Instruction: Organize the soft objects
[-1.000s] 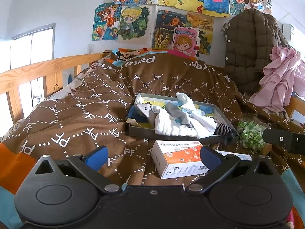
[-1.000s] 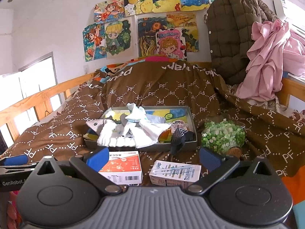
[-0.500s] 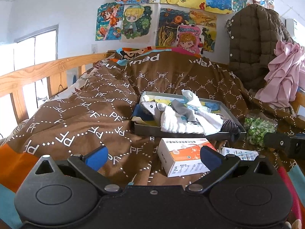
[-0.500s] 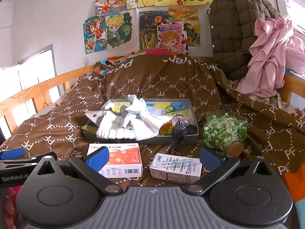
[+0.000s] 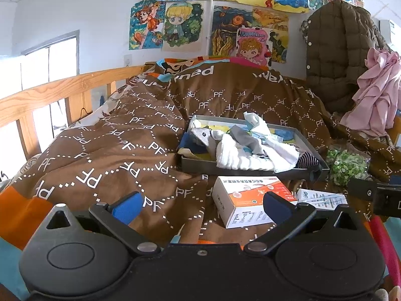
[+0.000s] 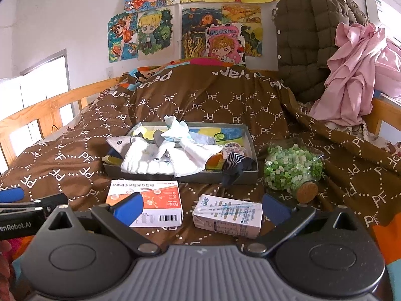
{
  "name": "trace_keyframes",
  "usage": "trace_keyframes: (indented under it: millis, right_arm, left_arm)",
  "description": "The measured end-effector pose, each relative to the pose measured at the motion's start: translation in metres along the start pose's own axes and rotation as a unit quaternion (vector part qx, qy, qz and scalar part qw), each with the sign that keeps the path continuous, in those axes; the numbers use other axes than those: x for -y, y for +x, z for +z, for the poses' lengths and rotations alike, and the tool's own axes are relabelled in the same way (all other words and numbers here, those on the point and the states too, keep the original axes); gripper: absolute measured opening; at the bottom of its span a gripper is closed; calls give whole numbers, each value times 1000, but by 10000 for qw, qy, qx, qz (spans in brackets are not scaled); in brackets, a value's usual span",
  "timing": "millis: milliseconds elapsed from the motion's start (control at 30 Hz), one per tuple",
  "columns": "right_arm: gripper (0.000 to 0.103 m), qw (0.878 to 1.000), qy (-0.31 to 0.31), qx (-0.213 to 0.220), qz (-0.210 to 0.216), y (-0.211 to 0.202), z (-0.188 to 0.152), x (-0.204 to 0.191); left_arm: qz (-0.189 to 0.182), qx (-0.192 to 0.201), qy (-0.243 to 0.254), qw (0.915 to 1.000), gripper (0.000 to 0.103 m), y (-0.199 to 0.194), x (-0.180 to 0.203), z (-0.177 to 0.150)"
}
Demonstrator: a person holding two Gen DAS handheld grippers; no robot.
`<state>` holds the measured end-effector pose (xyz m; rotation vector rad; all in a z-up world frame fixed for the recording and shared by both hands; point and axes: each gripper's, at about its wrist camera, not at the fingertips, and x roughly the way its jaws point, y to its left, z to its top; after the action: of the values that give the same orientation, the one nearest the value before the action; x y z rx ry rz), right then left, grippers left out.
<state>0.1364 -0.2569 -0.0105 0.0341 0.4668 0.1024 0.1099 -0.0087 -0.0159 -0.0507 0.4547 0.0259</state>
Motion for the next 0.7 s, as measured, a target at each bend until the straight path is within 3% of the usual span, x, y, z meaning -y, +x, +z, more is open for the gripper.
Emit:
trace_keyframes:
  millis: [400, 700]
  right_arm:
    - [103, 9998, -158, -127, -19, 5, -6, -7]
    - [103, 9990, -280, -210, -262, 8, -9, -10]
  left_arm:
    - [32, -104, -9, 9999, 102, 3, 0, -1]
    - [121, -204, -107, 9997, 102, 7, -3, -3]
